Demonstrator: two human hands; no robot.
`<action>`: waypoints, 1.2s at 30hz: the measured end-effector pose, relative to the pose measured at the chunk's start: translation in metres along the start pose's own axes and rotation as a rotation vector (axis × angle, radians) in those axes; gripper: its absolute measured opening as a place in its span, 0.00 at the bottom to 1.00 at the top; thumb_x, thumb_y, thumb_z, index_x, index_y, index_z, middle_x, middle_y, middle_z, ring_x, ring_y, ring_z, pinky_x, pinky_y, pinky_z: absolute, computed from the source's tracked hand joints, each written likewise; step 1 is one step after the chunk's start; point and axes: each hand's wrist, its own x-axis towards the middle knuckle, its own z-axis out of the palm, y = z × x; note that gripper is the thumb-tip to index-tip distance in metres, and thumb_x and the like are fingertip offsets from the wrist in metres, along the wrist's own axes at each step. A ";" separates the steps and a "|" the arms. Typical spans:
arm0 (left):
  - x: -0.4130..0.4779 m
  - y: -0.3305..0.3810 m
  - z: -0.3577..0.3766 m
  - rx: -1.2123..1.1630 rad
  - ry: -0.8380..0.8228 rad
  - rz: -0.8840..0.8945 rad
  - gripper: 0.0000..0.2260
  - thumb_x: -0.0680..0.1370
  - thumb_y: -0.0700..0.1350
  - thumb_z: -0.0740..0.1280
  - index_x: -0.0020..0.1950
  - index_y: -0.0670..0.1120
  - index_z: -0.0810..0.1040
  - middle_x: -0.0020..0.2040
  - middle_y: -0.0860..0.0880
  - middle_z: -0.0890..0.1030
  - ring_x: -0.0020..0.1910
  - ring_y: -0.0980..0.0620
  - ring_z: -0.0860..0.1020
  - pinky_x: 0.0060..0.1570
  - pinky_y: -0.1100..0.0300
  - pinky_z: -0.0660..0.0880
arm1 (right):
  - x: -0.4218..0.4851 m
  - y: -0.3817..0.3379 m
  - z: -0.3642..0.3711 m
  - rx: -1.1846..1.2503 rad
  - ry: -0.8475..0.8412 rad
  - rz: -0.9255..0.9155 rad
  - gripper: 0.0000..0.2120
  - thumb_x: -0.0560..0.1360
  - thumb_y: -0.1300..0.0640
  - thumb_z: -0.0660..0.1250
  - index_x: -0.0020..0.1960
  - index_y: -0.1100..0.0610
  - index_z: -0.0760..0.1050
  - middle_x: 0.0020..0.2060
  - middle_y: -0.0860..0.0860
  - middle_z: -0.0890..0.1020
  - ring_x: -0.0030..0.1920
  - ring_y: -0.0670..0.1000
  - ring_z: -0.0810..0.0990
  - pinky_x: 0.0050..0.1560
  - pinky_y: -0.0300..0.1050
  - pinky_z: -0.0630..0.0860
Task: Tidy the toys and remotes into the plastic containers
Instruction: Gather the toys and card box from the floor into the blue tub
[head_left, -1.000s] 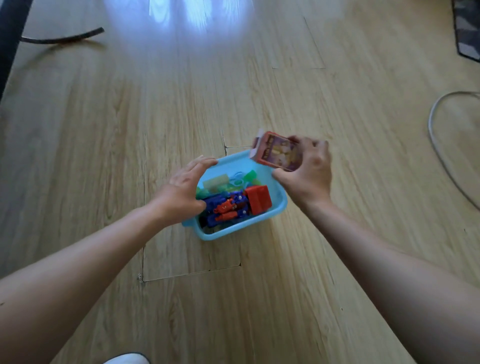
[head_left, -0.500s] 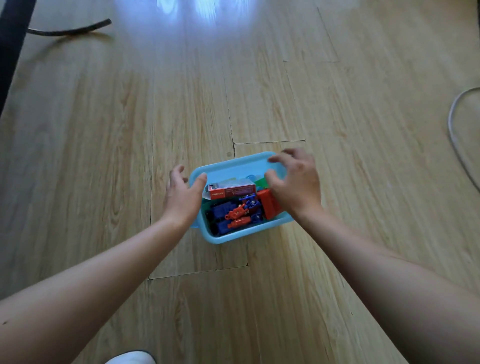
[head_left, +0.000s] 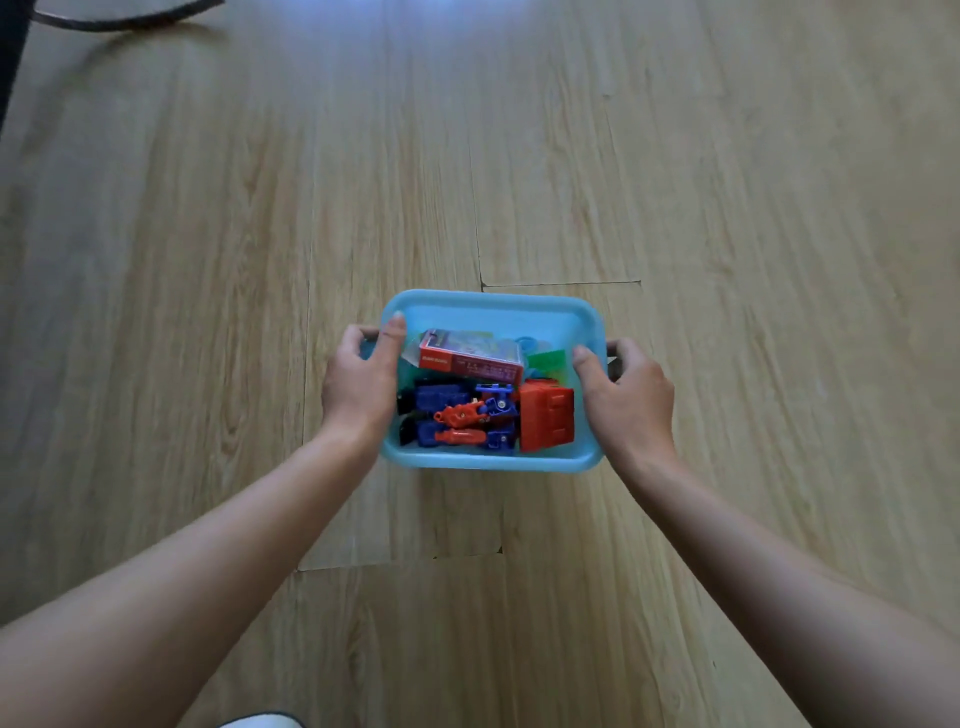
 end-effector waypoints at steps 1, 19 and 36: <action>-0.003 0.010 -0.002 -0.005 0.013 -0.015 0.15 0.71 0.61 0.68 0.43 0.51 0.71 0.42 0.49 0.80 0.41 0.46 0.77 0.44 0.51 0.74 | -0.001 -0.010 -0.008 0.010 0.008 0.012 0.11 0.76 0.46 0.63 0.46 0.54 0.75 0.33 0.50 0.79 0.37 0.52 0.78 0.39 0.51 0.74; -0.251 0.307 -0.167 -0.018 0.147 -0.153 0.15 0.68 0.54 0.74 0.48 0.51 0.73 0.42 0.53 0.81 0.41 0.52 0.80 0.42 0.54 0.76 | -0.160 -0.300 -0.281 -0.057 -0.111 -0.115 0.11 0.75 0.44 0.65 0.46 0.51 0.71 0.31 0.45 0.78 0.34 0.51 0.77 0.35 0.48 0.69; -0.340 0.307 -0.548 -0.052 0.512 -0.186 0.06 0.73 0.44 0.70 0.48 0.50 0.76 0.42 0.53 0.78 0.39 0.55 0.76 0.38 0.59 0.69 | -0.398 -0.530 -0.171 -0.012 -0.643 -0.190 0.04 0.76 0.49 0.64 0.50 0.48 0.75 0.33 0.49 0.79 0.36 0.51 0.81 0.41 0.54 0.80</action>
